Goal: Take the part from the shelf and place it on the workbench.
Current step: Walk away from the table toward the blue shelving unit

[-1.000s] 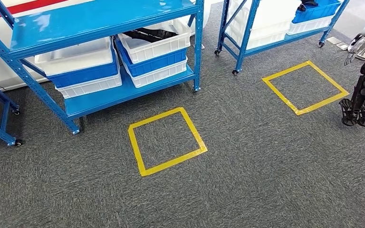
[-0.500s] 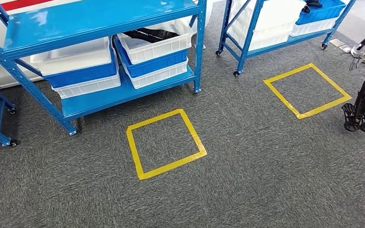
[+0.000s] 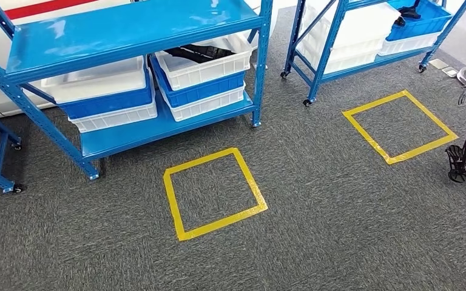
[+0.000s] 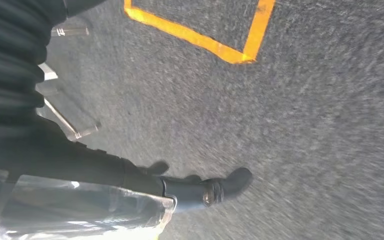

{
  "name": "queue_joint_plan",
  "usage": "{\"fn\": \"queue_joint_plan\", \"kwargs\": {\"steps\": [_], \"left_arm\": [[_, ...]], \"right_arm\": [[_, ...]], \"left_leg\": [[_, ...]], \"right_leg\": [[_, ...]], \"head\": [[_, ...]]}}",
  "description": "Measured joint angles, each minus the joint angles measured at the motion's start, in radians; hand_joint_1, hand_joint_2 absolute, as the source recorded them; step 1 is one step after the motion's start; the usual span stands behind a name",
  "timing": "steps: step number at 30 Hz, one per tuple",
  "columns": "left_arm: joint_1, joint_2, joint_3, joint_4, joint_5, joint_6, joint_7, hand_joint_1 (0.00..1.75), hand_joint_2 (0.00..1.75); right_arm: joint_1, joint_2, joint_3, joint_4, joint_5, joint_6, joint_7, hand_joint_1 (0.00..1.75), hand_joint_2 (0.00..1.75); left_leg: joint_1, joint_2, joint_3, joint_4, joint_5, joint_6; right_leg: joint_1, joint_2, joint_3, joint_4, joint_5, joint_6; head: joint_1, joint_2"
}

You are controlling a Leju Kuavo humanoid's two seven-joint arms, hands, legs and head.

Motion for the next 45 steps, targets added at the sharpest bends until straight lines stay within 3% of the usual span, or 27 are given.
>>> {"fn": "queue_joint_plan", "kwargs": {"steps": [2,3,6,7,8,10,11,12,16,18,20,22,23,24,26,28,32,34,36,37,38,39,41,42,43,45], "left_arm": [[-0.003,0.000,0.000,0.000,0.000,0.002,-0.001,0.00,0.00],[-0.004,-0.001,0.000,0.000,0.000,0.003,-0.001,0.00,0.00],[-0.004,-0.001,0.000,0.001,-0.003,0.003,0.000,0.00,0.00],[-0.003,-0.001,0.000,0.001,-0.003,0.003,0.000,0.00,0.00],[-0.003,-0.001,0.000,0.001,-0.004,0.003,0.000,0.00,0.00],[-0.003,-0.001,0.000,0.001,-0.004,0.003,0.000,0.00,0.00],[-0.003,0.000,0.000,0.001,-0.005,0.003,0.000,0.00,0.00],[-0.005,0.000,-0.001,0.001,-0.005,0.004,0.001,0.00,0.00],[-0.006,0.000,0.000,0.001,-0.002,0.009,0.001,0.00,0.00],[-0.004,0.000,0.000,0.001,0.000,0.013,0.000,0.00,0.00],[-0.004,0.000,0.000,0.001,0.001,0.015,-0.001,0.00,0.00],[-0.005,0.000,0.000,0.001,0.001,0.015,-0.002,0.00,0.00],[-0.004,0.000,0.000,0.001,0.001,0.015,-0.002,0.00,0.00],[-0.004,-0.001,0.000,0.001,0.002,0.014,-0.003,0.00,0.00],[-0.003,-0.001,0.000,0.001,0.003,0.014,-0.003,0.00,0.00],[-0.003,-0.001,0.000,0.001,0.003,0.014,-0.004,0.00,0.00],[-0.006,0.000,0.000,0.001,0.001,0.012,-0.006,0.00,0.00],[-0.006,0.000,0.000,0.001,-0.002,0.008,-0.006,0.00,0.00],[-0.006,0.000,-0.001,0.002,-0.003,0.004,-0.006,0.00,0.00],[-0.005,0.001,-0.001,0.002,-0.004,0.003,-0.006,0.00,0.00],[-0.004,0.001,-0.001,0.002,-0.004,0.003,-0.005,0.00,0.00],[-0.004,0.002,-0.001,0.002,-0.003,0.003,-0.004,0.00,0.00],[-0.004,0.004,0.000,0.002,-0.003,0.003,-0.003,0.00,0.00],[-0.005,0.005,0.000,0.002,-0.003,0.004,-0.002,0.00,0.00],[-0.006,0.006,0.000,0.002,-0.003,0.005,-0.001,0.00,0.00],[-0.007,0.008,0.000,0.002,-0.002,0.008,0.002,0.00,0.00]], "right_arm": [[-0.002,-0.001,0.000,0.002,-0.001,0.000,0.001,0.00,1.75],[-0.002,-0.001,0.000,0.002,-0.002,0.000,0.001,0.00,1.75],[-0.001,-0.001,-0.005,0.002,-0.009,-0.002,-0.001,0.00,1.75],[0.002,-0.002,-0.007,0.002,-0.012,-0.005,-0.003,0.00,1.75],[0.005,-0.002,-0.009,0.002,-0.014,-0.007,-0.005,0.00,1.75],[0.011,-0.002,-0.013,0.003,-0.016,-0.012,-0.009,0.00,1.75],[0.011,-0.001,-0.015,0.003,-0.017,-0.014,-0.010,0.00,1.75],[0.010,-0.001,-0.018,0.004,-0.018,-0.016,-0.013,0.00,1.75],[0.011,0.001,-0.031,0.004,-0.029,-0.024,-0.037,0.00,1.75],[0.010,0.001,-0.036,0.004,-0.034,-0.029,-0.047,0.00,1.75],[0.010,0.000,-0.042,0.004,-0.036,-0.033,-0.050,0.00,1.75],[0.013,0.000,-0.049,0.004,-0.038,-0.034,-0.052,0.00,1.75],[0.014,0.000,-0.052,0.005,-0.039,-0.034,-0.052,0.00,1.75],[0.015,-0.001,-0.054,0.005,-0.040,-0.034,-0.052,0.00,1.75],[0.016,-0.002,-0.057,0.005,-0.041,-0.034,-0.052,0.00,1.75],[0.015,-0.003,-0.058,0.006,-0.041,-0.035,-0.052,0.00,1.75],[0.012,-0.002,-0.061,0.007,-0.044,-0.035,-0.053,0.00,1.75],[0.012,-0.001,-0.067,0.007,-0.048,-0.035,-0.056,0.00,1.75],[0.013,0.000,-0.074,0.007,-0.054,-0.035,-0.060,0.00,1.75],[0.014,0.001,-0.077,0.007,-0.056,-0.035,-0.061,0.00,1.75],[0.016,0.001,-0.080,0.008,-0.057,-0.035,-0.062,0.00,1.75],[0.018,0.001,-0.082,0.008,-0.058,-0.035,-0.062,0.00,1.75],[0.020,0.004,-0.086,0.008,-0.062,-0.035,-0.066,0.00,1.75],[0.018,0.006,-0.089,0.008,-0.064,-0.035,-0.068,0.00,1.75],[0.016,0.008,-0.092,0.008,-0.066,-0.035,-0.070,0.00,1.75],[0.012,0.012,-0.097,0.008,-0.068,-0.035,-0.072,0.00,1.75]], "left_leg": [[0.003,0.002,-0.012,0.035,-0.026,-0.018],[0.006,0.004,-0.037,0.081,-0.045,-0.026],[0.014,0.007,-0.164,0.274,-0.097,-0.039],[0.016,0.007,-0.194,0.302,-0.087,-0.039],[0.017,0.007,-0.207,0.292,-0.055,-0.038],[0.017,0.008,-0.178,0.176,0.044,-0.028],[0.013,0.009,-0.158,0.119,0.077,-0.022],[0.010,0.010,-0.140,0.074,0.091,-0.015],[0.002,0.010,-0.108,0.025,0.074,0.006],[0.008,0.011,-0.078,-0.001,0.078,0.017],[0.009,0.011,-0.063,-0.010,0.073,0.024],[0.008,0.009,-0.052,-0.009,0.062,0.025],[0.008,0.007,-0.044,-0.009,0.056,0.023],[0.008,0.005,-0.033,-0.009,0.048,0.021],[0.006,0.004,-0.014,-0.007,0.029,0.011],[0.002,0.004,-0.005,-0.004,0.011,0.001],[0.006,0.006,-0.007,0.013,-0.013,-0.017],[0.012,0.008,-0.049,0.101,-0.058,-0.030],[0.017,0.009,-0.134,0.240,-0.108,-0.040],[0.019,0.009,-0.171,0.286,-0.111,-0.042],[0.019,0.009,-0.191,0.296,-0.094,-0.042],[0.020,0.009,-0.190,0.267,-0.056,-0.039],[0.016,0.010,-0.146,0.134,0.034,-0.024],[0.012,0.011,-0.123,0.077,0.059,-0.015],[0.008,0.012,-0.108,0.041,0.069,-0.007],[0.000,0.013,-0.101,0.024,0.061,0.003]], "right_leg": [[-0.005,0.002,0.019,-0.031,0.006,-0.017],[-0.008,0.002,0.024,-0.033,0.002,-0.022],[-0.007,0.000,0.037,-0.033,-0.013,-0.037],[-0.007,0.000,0.045,-0.033,-0.018,-0.038],[-0.007,0.000,0.054,-0.033,-0.025,-0.038],[-0.007,0.002,0.074,-0.035,-0.040,-0.034],[-0.005,0.003,0.079,-0.036,-0.046,-0.031],[-0.004,0.003,0.082,-0.037,-0.052,-0.026],[0.001,-0.002,0.091,-0.048,-0.063,-0.008],[0.003,-0.003,0.077,0.002,-0.088,-0.008],[0.002,-0.002,0.005,0.130,-0.134,-0.014],[0.002,-0.002,-0.074,0.234,-0.153,-0.008],[0.001,-0.002,-0.088,0.232,-0.134,0.001],[0.001,-0.003,-0.083,0.190,-0.100,0.013],[-0.002,-0.004,-0.039,0.050,-0.014,0.028],[-0.004,-0.005,-0.006,-0.027,0.028,0.018],[-0.007,-0.002,0.006,-0.035,0.024,-0.017],[-0.012,-0.002,0.013,-0.038,0.019,-0.030],[-0.011,-0.003,0.018,-0.038,0.011,-0.039],[-0.010,-0.003,0.022,-0.038,0.007,-0.041],[-0.009,-0.002,0.027,-0.038,0.002,-0.041],[-0.008,-0.001,0.034,-0.038,-0.002,-0.040],[-0.007,0.000,0.049,-0.039,-0.013,-0.038],[-0.005,0.001,0.053,-0.040,-0.018,-0.034],[-0.004,0.001,0.054,-0.041,-0.023,-0.030],[-0.004,0.000,0.056,-0.047,-0.029,-0.018]], "head": [[-0.005,0.000],[-0.007,0.000],[-0.008,0.000],[-0.008,0.000],[-0.009,0.000],[-0.008,0.000],[-0.008,0.000],[-0.008,0.000],[-0.012,0.000],[-0.010,0.000],[-0.007,0.000],[-0.006,0.000],[-0.006,0.000],[-0.006,0.000],[-0.005,0.000],[-0.007,0.000],[-0.013,0.000],[-0.015,0.000],[-0.016,0.000],[-0.016,0.000],[-0.016,0.000],[-0.017,0.000],[-0.016,0.000],[-0.015,0.000],[-0.014,0.000],[-0.014,0.000]]}}
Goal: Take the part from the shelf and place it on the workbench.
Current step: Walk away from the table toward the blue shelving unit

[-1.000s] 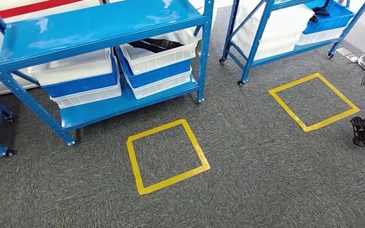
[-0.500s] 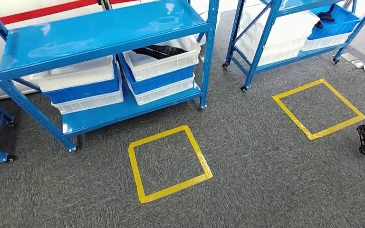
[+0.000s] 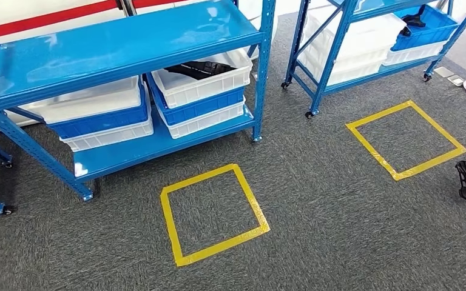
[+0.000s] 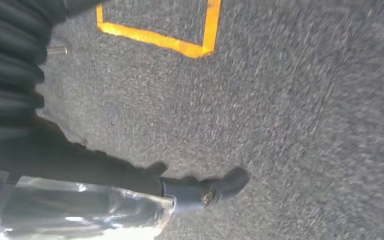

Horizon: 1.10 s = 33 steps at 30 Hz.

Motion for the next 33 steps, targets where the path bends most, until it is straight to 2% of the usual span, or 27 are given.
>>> {"fn": "queue_joint_plan", "kwargs": {"steps": [2,3,4,6,7,8,9,11,12,13,15,17,18,19,20,21,22,23,24,25,27,28,29,31,33], "left_arm": [[0.001,0.001,0.000,0.000,0.000,0.003,0.005,0.00,0.00],[0.002,0.001,0.000,0.000,0.000,0.004,0.008,0.00,0.00],[0.001,0.001,0.000,0.000,0.000,0.005,0.012,0.00,0.00],[0.000,0.001,0.000,0.000,-0.002,0.005,0.018,0.00,0.00],[-0.001,0.001,0.000,0.000,-0.002,0.006,0.021,0.00,0.00],[-0.001,0.001,-0.001,0.000,-0.002,0.006,0.023,0.00,0.00],[0.000,0.000,-0.001,0.001,-0.002,0.006,0.025,0.00,0.00],[0.001,0.000,0.000,0.001,-0.002,0.007,0.025,0.00,0.00],[0.001,-0.001,0.000,0.001,-0.001,0.007,0.025,0.00,0.00],[0.000,-0.001,0.000,0.001,-0.001,0.007,0.024,0.00,0.00],[-0.002,-0.001,0.000,0.001,-0.001,0.007,0.022,0.00,0.00],[-0.003,0.000,-0.001,0.001,-0.001,0.006,0.019,0.00,0.00],[-0.003,-0.001,-0.001,0.001,-0.001,0.006,0.018,0.00,0.00],[-0.003,-0.001,-0.001,0.001,-0.001,0.006,0.017,0.00,0.00],[-0.003,-0.001,-0.001,0.001,-0.001,0.006,0.016,0.00,0.00],[-0.002,-0.002,0.000,0.002,-0.001,0.006,0.016,0.00,0.00],[-0.002,-0.002,0.000,0.002,-0.001,0.006,0.016,0.00,0.00],[0.000,-0.002,0.000,0.002,-0.001,0.006,0.016,0.00,0.00],[0.001,-0.002,0.000,0.002,-0.001,0.006,0.016,0.00,0.00],[0.001,-0.002,0.000,0.002,-0.001,0.006,0.016,0.00,0.00],[0.001,-0.001,0.000,0.002,-0.001,0.005,0.015,0.00,0.00],[0.000,-0.001,0.000,0.002,-0.001,0.005,0.014,0.00,0.00],[0.000,-0.001,0.000,0.002,-0.001,0.005,0.013,0.00,0.00],[0.000,-0.001,0.000,0.002,-0.001,0.006,0.012,0.00,0.00],[0.001,-0.001,0.000,0.002,-0.001,0.006,0.010,0.00,0.00]], "right_arm": [[-0.002,0.002,-0.004,0.000,0.000,0.000,0.000,0.00,1.75],[-0.003,0.002,-0.005,0.000,0.000,0.000,0.001,0.00,1.75],[-0.003,0.001,-0.007,0.000,0.000,0.000,0.001,0.00,1.75],[-0.002,0.000,-0.010,0.000,0.000,0.000,0.002,0.00,1.75],[0.000,0.000,-0.010,0.000,0.000,0.000,0.002,0.00,1.75],[0.002,0.000,-0.011,0.001,0.000,0.000,0.003,0.00,1.75],[0.004,-0.001,-0.011,0.001,0.000,0.000,0.002,0.00,1.75],[0.007,-0.002,-0.011,0.001,0.000,0.000,0.002,0.00,1.75],[0.007,-0.002,-0.011,0.001,0.001,0.000,0.001,0.00,1.75],[0.006,-0.001,-0.012,0.002,0.001,-0.001,-0.001,0.00,1.75],[0.005,0.000,-0.016,0.002,-0.003,0.000,-0.008,0.00,1.75],[0.007,0.001,-0.023,0.002,-0.010,0.000,-0.018,0.00,1.75],[0.007,0.002,-0.027,0.002,-0.012,0.000,-0.022,0.00,1.75],[0.008,0.002,-0.029,0.002,-0.014,0.000,-0.025,0.00,1.75],[0.008,0.003,-0.031,0.002,-0.014,0.000,-0.026,0.00,1.75],[0.008,0.004,-0.033,0.002,-0.014,-0.001,-0.027,0.00,1.75],[0.009,0.005,-0.035,0.002,-0.014,-0.001,-0.027,0.00,1.75],[0.010,0.005,-0.037,0.002,-0.015,-0.001,-0.027,0.00,1.75],[0.011,0.006,-0.038,0.002,-0.016,-0.001,-0.027,0.00,1.75],[0.012,0.006,-0.040,0.003,-0.016,-0.001,-0.027,0.00,1.75],[0.013,0.008,-0.043,0.003,-0.017,-0.001,-0.028,0.00,1.75],[0.013,0.009,-0.045,0.003,-0.017,-0.002,-0.030,0.00,1.75],[0.012,0.010,-0.047,0.003,-0.017,-0.003,-0.032,0.00,1.75],[0.012,0.012,-0.050,0.003,-0.017,-0.005,-0.036,0.00,1.75],[0.011,0.013,-0.052,0.003,-0.017,-0.007,-0.040,0.00,1.75]], "left_leg": [[0.004,-0.002,0.025,-0.026,0.008,0.010],[0.006,-0.003,0.041,-0.042,0.013,0.015],[0.010,-0.002,0.056,-0.055,0.017,0.018],[0.008,-0.002,0.067,-0.060,0.012,0.022],[0.007,-0.003,0.072,-0.060,0.006,0.022],[0.007,-0.004,0.078,-0.060,0.000,0.021],[0.007,-0.006,0.087,-0.060,-0.008,0.019],[0.008,-0.007,0.106,-0.058,-0.026,0.010],[0.006,-0.007,0.112,-0.055,-0.038,0.004],[0.004,-0.007,0.115,-0.053,-0.047,-0.001],[0.001,-0.007,0.119,-0.051,-0.059,-0.009],[0.006,-0.006,0.123,-0.048,-0.070,-0.016],[0.008,-0.005,0.114,-0.025,-0.085,-0.022],[0.010,-0.004,0.094,0.019,-0.108,-0.028],[0.012,-0.003,0.059,0.085,-0.138,-0.035],[0.015,-0.002,0.011,0.167,-0.169,-0.040],[0.017,-0.002,-0.036,0.236,-0.187,-0.044],[0.019,-0.002,-0.072,0.279,-0.187,-0.045],[0.020,-0.002,-0.089,0.282,-0.164,-0.045],[0.020,-0.002,-0.084,0.244,-0.121,-0.043],[0.018,-0.002,-0.039,0.104,-0.026,-0.030],[0.015,-0.001,-0.017,0.045,0.001,-0.023],[0.012,-0.001,-0.003,0.009,0.012,-0.017],[0.005,-0.002,0.005,-0.007,0.005,-0.007],[0.008,-0.003,0.025,-0.027,0.011,0.006]], "right_leg": [[0.001,-0.002,0.010,0.000,-0.006,0.009],[0.003,-0.003,0.003,0.022,-0.017,0.009],[0.004,-0.003,-0.017,0.066,-0.036,0.006],[0.004,-0.002,-0.093,0.195,-0.081,0.001],[0.004,-0.002,-0.129,0.245,-0.092,0.003],[0.003,-0.002,-0.150,0.265,-0.087,0.009],[0.002,-0.003,-0.150,0.242,-0.064,0.020],[-0.002,-0.004,-0.105,0.110,0.016,0.040],[-0.004,-0.005,-0.079,0.049,0.049,0.043],[-0.005,-0.006,-0.062,0.011,0.066,0.039],[-0.003,-0.005,-0.052,-0.002,0.067,0.023],[-0.007,-0.003,-0.047,-0.003,0.062,0.010],[-0.009,-0.003,-0.043,-0.005,0.059,0.003],[-0.012,-0.003,-0.038,-0.006,0.055,-0.003],[-0.012,-0.004,-0.035,-0.006,0.051,-0.009],[-0.011,-0.004,-0.031,-0.006,0.047,-0.014],[-0.011,-0.004,-0.027,-0.006,0.043,-0.018],[-0.011,-0.003,-0.023,-0.006,0.039,-0.019],[-0.010,-0.002,-0.016,-0.006,0.034,-0.019],[-0.011,-0.001,-0.008,-0.006,0.029,-0.018],[-0.009,0.001,0.007,-0.006,0.017,-0.012],[-0.006,0.002,0.011,-0.007,0.010,-0.007],[-0.004,0.002,0.013,-0.007,0.004,-0.002],[-0.002,0.001,0.016,-0.013,-0.003,0.010],[0.000,-0.002,0.022,-0.006,-0.011,0.018]], "head": [[0.001,0.000],[0.002,0.000],[0.004,0.000],[0.005,0.000],[0.006,0.000],[0.006,0.000],[0.007,0.000],[0.008,0.000],[0.009,0.000],[0.009,0.000],[0.007,0.000],[0.005,0.000],[0.004,0.000],[0.003,0.000],[0.002,0.000],[0.001,0.000],[0.001,0.000],[0.001,0.000],[0.000,0.000],[0.000,0.000],[0.000,0.000],[0.001,0.000],[0.001,0.000],[0.001,0.000],[0.002,0.000]]}}
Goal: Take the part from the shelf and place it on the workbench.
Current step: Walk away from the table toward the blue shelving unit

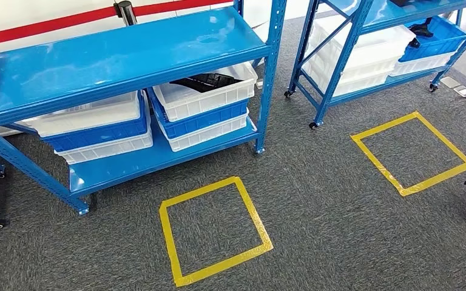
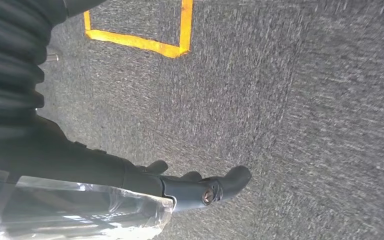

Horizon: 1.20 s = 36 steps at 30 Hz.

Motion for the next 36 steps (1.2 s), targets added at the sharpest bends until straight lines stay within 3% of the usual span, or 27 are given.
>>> {"fn": "queue_joint_plan", "kwargs": {"steps": [2,4,5,6,7,9,11,14,16,17,19,20,21,22,24,26,29,31,32,34,36], "left_arm": [[0.001,-0.001,0.000,0.000,0.001,0.000,-0.001,0.00,0.00],[0.000,-0.001,0.000,0.000,0.001,0.000,-0.001,0.00,0.00],[0.000,0.000,0.000,0.000,0.001,0.000,-0.001,0.00,0.00],[0.000,0.000,0.000,0.000,0.001,0.000,-0.001,0.00,0.00],[0.001,-0.001,0.000,0.000,0.001,-0.001,-0.001,0.00,0.00],[0.002,-0.002,0.000,0.000,0.001,-0.002,-0.001,0.00,0.00],[0.001,-0.002,0.000,0.000,0.001,-0.002,-0.001,0.00,0.00],[-0.001,-0.001,0.000,0.000,0.001,-0.001,-0.001,0.00,0.00],[-0.001,-0.001,0.000,0.000,0.001,-0.001,-0.001,0.00,0.00],[-0.002,0.000,0.000,0.000,0.002,0.000,-0.001,0.00,0.00],[-0.001,-0.001,0.000,0.000,0.002,0.000,-0.001,0.00,0.00],[0.000,-0.001,0.000,0.000,0.002,0.000,-0.001,0.00,0.00],[0.001,-0.001,0.000,0.000,0.003,0.001,-0.001,0.00,0.00],[0.002,-0.001,0.000,0.000,0.003,0.001,-0.001,0.00,0.00],[0.003,-0.001,0.000,0.000,0.004,0.001,-0.001,0.00,0.00],[0.001,0.000,0.000,0.000,0.004,0.001,-0.002,0.00,0.00],[0.000,0.000,0.000,0.000,0.006,0.001,-0.006,0.00,0.00],[0.001,0.000,0.001,0.000,0.008,0.001,-0.009,0.00,0.00],[0.001,0.000,0.001,0.000,0.009,0.001,-0.009,0.00,0.00],[0.001,0.000,0.000,0.000,0.009,0.001,-0.009,0.00,0.00],[0.001,0.000,0.000,0.000,0.009,0.001,-0.008,0.00,0.00]], "right_arm": [[0.000,0.001,-0.001,0.000,0.000,-0.002,-0.002,0.00,1.75],[0.002,0.001,-0.003,0.000,0.000,-0.003,-0.002,0.00,0.87],[0.003,0.001,-0.004,0.000,0.000,-0.003,-0.002,0.00,0.44],[0.005,0.001,-0.006,0.000,-0.001,-0.003,-0.002,0.00,0.00],[0.006,0.000,-0.007,0.000,-0.002,-0.003,-0.001,0.00,0.00],[0.006,-0.001,-0.011,0.001,-0.005,-0.003,0.001,0.00,0.00],[0.005,-0.001,-0.017,0.001,-0.010,-0.006,0.000,0.00,0.00],[0.005,0.002,-0.027,0.002,-0.017,-0.009,-0.005,0.00,0.00],[0.006,0.002,-0.032,0.002,-0.021,-0.010,-0.008,0.00,0.00],[0.006,0.002,-0.033,0.002,-0.021,-0.010,-0.008,0.00,0.00],[0.006,0.003,-0.036,0.002,-0.026,-0.009,-0.013,0.00,0.00],[0.006,0.003,-0.040,0.002,-0.033,-0.004,-0.018,0.00,0.00],[0.006,0.003,-0.046,0.002,-0.044,0.003,-0.027,0.00,0.00],[0.007,0.003,-0.053,0.002,-0.056,0.011,-0.038,0.00,0.00],[0.007,0.004,-0.069,0.002,-0.076,0.025,-0.060,0.00,0.00],[0.005,0.007,-0.082,0.002,-0.090,0.030,-0.076,0.00,0.00],[0.001,0.009,-0.100,0.001,-0.104,0.035,-0.101,0.00,0.00],[0.000,0.010,-0.112,0.001,-0.113,0.040,-0.123,0.00,0.00],[-0.001,0.009,-0.117,0.001,-0.116,0.042,-0.132,0.00,0.00],[0.000,0.009,-0.127,0.001,-0.119,0.044,-0.143,0.00,0.00],[0.002,0.010,-0.133,0.001,-0.120,0.045,-0.148,0.00,0.00]], "left_leg": [[0.004,0.001,0.023,-0.021,0.007,0.011],[0.001,0.002,0.033,-0.023,0.001,0.017],[-0.001,0.001,0.037,-0.023,-0.004,0.018],[-0.001,-0.001,0.043,-0.022,-0.009,0.018],[-0.001,-0.003,0.051,-0.022,-0.016,0.016],[-0.002,-0.005,0.067,-0.019,-0.033,0.008],[-0.007,-0.005,0.076,-0.013,-0.053,-0.003],[-0.007,-0.004,0.078,-0.009,-0.066,-0.012],[-0.002,-0.003,0.064,0.026,-0.089,-0.023],[0.001,-0.003,0.043,0.069,-0.111,-0.030],[0.006,-0.002,-0.037,0.208,-0.167,-0.041],[0.009,-0.002,-0.077,0.268,-0.182,-0.044],[0.011,-0.001,-0.104,0.299,-0.177,-0.045],[0.012,-0.001,-0.111,0.287,-0.149,-0.044],[0.012,0.001,-0.069,0.160,-0.058,-0.036],[0.006,0.002,-0.023,0.047,-0.009,-0.025],[-0.005,0.000,-0.010,0.019,-0.011,-0.012],[-0.003,0.000,0.006,0.002,-0.002,0.001],[-0.001,0.001,0.014,-0.007,0.003,0.006],[0.000,0.002,0.021,-0.013,0.004,0.013],[-0.002,0.000,0.024,-0.013,0.000,0.016]], "right_leg": [[0.003,-0.001,-0.031,0.076,-0.034,-0.004],[0.002,-0.001,-0.110,0.213,-0.085,-0.011],[0.002,-0.001,-0.144,0.261,-0.095,-0.008],[0.002,-0.001,-0.164,0.276,-0.088,-0.001],[0.002,-0.001,-0.162,0.248,-0.062,0.010],[0.000,-0.002,-0.115,0.113,0.018,0.028],[-0.001,-0.002,-0.073,0.019,0.065,0.021],[-0.002,-0.001,-0.063,0.007,0.067,-0.004],[-0.007,0.000,-0.059,0.005,0.063,-0.016],[-0.009,0.000,-0.057,0.004,0.061,-0.021],[-0.008,0.000,-0.054,0.004,0.055,-0.030],[-0.008,0.000,-0.051,0.004,0.052,-0.033],[-0.008,0.000,-0.047,0.004,0.049,-0.034],[-0.008,0.000,-0.041,0.004,0.045,-0.035],[-0.008,0.002,-0.030,0.003,0.037,-0.031],[-0.003,0.002,-0.024,0.003,0.027,-0.023],[-0.001,0.001,-0.019,-0.004,0.021,-0.005],[0.000,0.000,-0.021,0.013,0.010,0.002],[0.002,0.000,-0.036,0.050,-0.009,0.000],[0.002,0.000,-0.103,0.180,-0.064,-0.008],[0.002,0.000,-0.168,0.282,-0.090,-0.004]], "head": [[0.003,0.000],[0.006,0.000],[0.006,0.000],[0.006,0.000],[0.007,0.000],[0.008,0.000],[0.008,0.000],[0.006,0.000],[0.005,0.000],[0.005,0.000],[0.004,0.000],[0.004,0.000],[0.004,0.000],[0.004,0.000],[0.004,0.000],[0.005,0.000],[0.005,0.000],[0.006,0.000],[0.007,0.000],[0.009,0.000],[0.009,0.000]]}}
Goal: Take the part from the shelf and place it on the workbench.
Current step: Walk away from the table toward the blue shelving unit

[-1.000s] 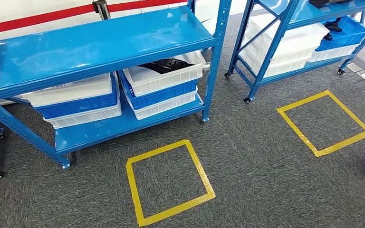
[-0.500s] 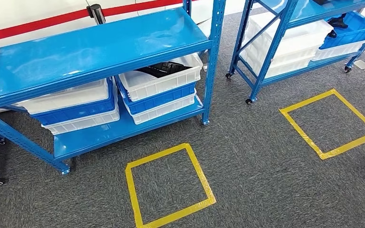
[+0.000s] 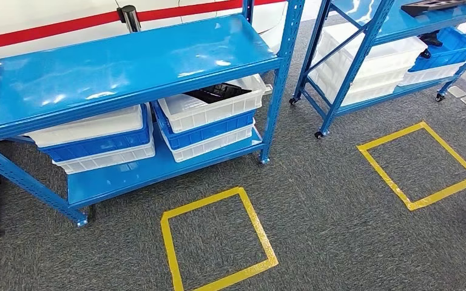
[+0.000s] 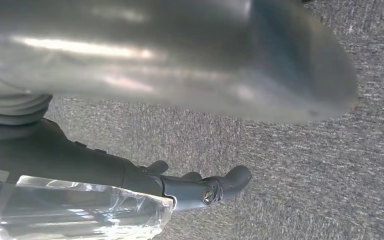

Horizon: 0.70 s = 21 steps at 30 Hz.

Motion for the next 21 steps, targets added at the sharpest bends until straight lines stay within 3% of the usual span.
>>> {"fn": "queue_joint_plan", "kwargs": {"steps": [1,2,4,6,8,10,12,14,15,16,17,19,21], "left_arm": [[0.000,0.000,0.000,0.000,0.000,0.000,0.001,0.00,0.00],[0.000,-0.001,0.000,0.000,0.000,0.000,0.002,0.00,0.00],[0.001,-0.001,0.000,0.000,-0.002,0.000,0.003,0.00,0.00],[0.001,-0.001,0.000,0.000,-0.002,0.000,0.002,0.00,0.00],[0.000,-0.001,0.000,0.000,-0.003,0.000,0.000,0.00,0.00],[0.000,0.001,0.000,0.000,-0.003,0.000,-0.001,0.00,0.00],[0.000,0.003,0.000,0.000,-0.003,0.000,-0.001,0.00,0.00],[0.001,0.002,0.000,0.000,-0.005,0.000,-0.001,0.00,0.00],[0.002,0.002,0.000,0.000,-0.005,0.000,-0.001,0.00,0.00],[0.003,0.002,0.000,0.000,-0.005,0.000,-0.001,0.00,0.00],[0.003,0.003,0.000,0.000,-0.005,0.000,-0.001,0.00,0.00],[0.003,0.003,0.000,0.000,-0.005,0.001,0.001,0.00,0.00],[0.000,0.003,0.000,0.000,-0.005,0.004,0.003,0.00,0.00]], "right_arm": [[0.001,0.000,-0.002,0.000,-0.001,0.000,-0.001,0.00,0.00],[0.002,-0.001,-0.005,0.000,-0.001,0.000,-0.002,0.00,0.00],[0.001,-0.002,-0.010,0.000,0.000,0.000,-0.003,0.00,0.00],[-0.001,-0.002,-0.015,0.000,0.002,0.000,-0.003,0.00,0.00],[-0.002,-0.001,-0.016,0.000,0.004,0.000,-0.002,0.00,0.00],[-0.002,-0.001,-0.016,0.000,0.004,0.000,-0.002,0.00,0.00],[-0.002,0.000,-0.017,0.000,0.004,0.000,-0.002,0.00,0.00],[-0.002,0.001,-0.017,0.000,0.007,-0.001,-0.002,0.00,0.00],[-0.002,0.001,-0.017,0.000,0.010,-0.001,-0.002,0.00,0.00],[-0.001,0.001,-0.017,0.000,0.012,-0.001,-0.001,0.00,0.00],[-0.001,0.001,-0.017,0.000,0.015,-0.002,-0.001,0.00,0.00],[-0.002,0.002,-0.017,0.000,0.020,-0.002,-0.001,0.00,0.00],[-0.003,0.003,-0.017,0.000,0.024,-0.002,-0.001,0.00,0.00]], "left_leg": [[-0.001,-0.002,0.003,0.000,-0.003,0.000],[-0.001,-0.003,0.008,0.000,-0.007,-0.001],[-0.003,-0.006,0.019,0.002,-0.018,-0.008],[-0.009,-0.006,0.026,0.005,-0.030,-0.018],[-0.009,-0.005,0.027,0.007,-0.036,-0.025],[-0.004,-0.004,0.022,0.026,-0.052,-0.034],[0.003,-0.003,-0.017,0.112,-0.104,-0.048],[0.009,-0.003,-0.086,0.246,-0.165,-0.059],[0.012,-0.003,-0.113,0.291,-0.175,-0.063],[0.015,-0.002,-0.124,0.303,-0.167,-0.065],[0.017,-0.001,-0.114,0.271,-0.136,-0.065],[0.021,0.001,-0.054,0.132,-0.059,-0.062],[0.018,0.001,-0.010,0.031,-0.019,-0.058]], "right_leg": [[0.000,0.000,-0.008,-0.002,0.013,0.009],[0.000,0.000,0.005,-0.042,0.040,0.019],[0.000,-0.001,0.063,-0.188,0.114,0.033],[0.000,-0.001,0.102,-0.275,0.155,0.020],[0.000,-0.001,0.108,-0.283,0.160,0.000],[-0.006,0.000,0.110,-0.285,0.162,-0.012],[-0.011,-0.001,0.112,-0.288,0.162,-0.022],[-0.011,-0.002,0.111,-0.287,0.160,-0.027],[-0.011,-0.002,0.112,-0.287,0.159,-0.027],[-0.011,-0.001,0.112,-0.287,0.158,-0.027],[-0.012,-0.001,0.114,-0.287,0.158,-0.027],[-0.012,0.001,0.120,-0.287,0.156,-0.024],[-0.005,0.001,0.122,-0.286,0.150,-0.018]], "head": [[0.000,0.000],[0.001,0.000],[0.001,0.000],[0.000,0.000],[0.000,0.000],[-0.002,0.000],[-0.005,0.000],[-0.007,0.000],[-0.007,0.000],[-0.008,0.000],[-0.008,0.000],[-0.008,0.000],[-0.006,0.000]]}}
